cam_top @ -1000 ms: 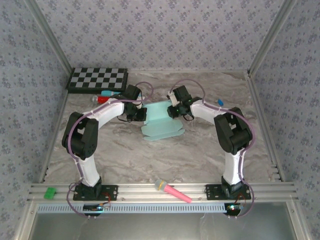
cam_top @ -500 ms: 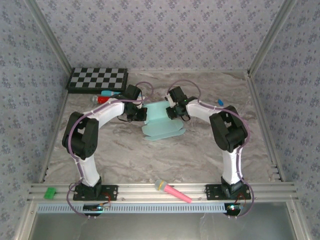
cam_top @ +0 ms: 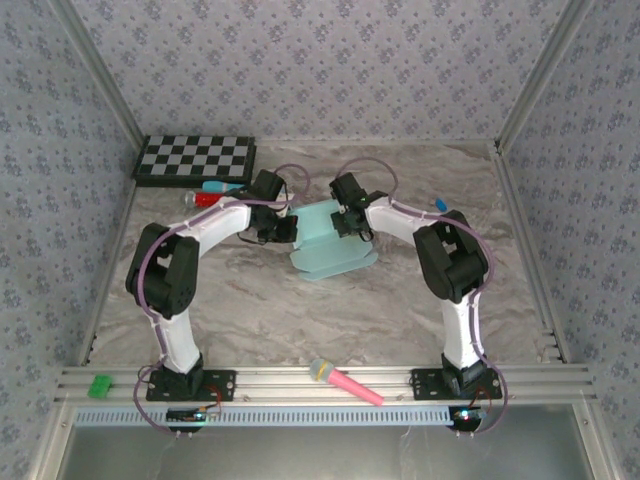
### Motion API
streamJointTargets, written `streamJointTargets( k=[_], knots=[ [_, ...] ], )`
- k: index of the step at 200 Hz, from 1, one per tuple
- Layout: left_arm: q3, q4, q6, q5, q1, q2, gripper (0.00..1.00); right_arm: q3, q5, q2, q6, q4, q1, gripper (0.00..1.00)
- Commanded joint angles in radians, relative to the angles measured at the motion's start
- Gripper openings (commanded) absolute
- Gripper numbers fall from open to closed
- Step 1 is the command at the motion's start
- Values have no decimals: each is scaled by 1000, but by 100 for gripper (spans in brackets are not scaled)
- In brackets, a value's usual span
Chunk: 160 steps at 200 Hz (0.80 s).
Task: Fold the paper box
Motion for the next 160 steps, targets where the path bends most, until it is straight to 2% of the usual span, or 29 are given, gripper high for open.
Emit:
streamJointTargets(
  k=[1,73,160],
  knots=[
    [32,-39,15,-5,10,-6,0,28,228,59,48,-157,-9,11],
    [31,-33,-2,-15,11,14,0,120,377,127,167,-319,30,1],
    [29,-24,-22,-25,10,17,0,152,381,143,230,-355,27,0]
  ],
)
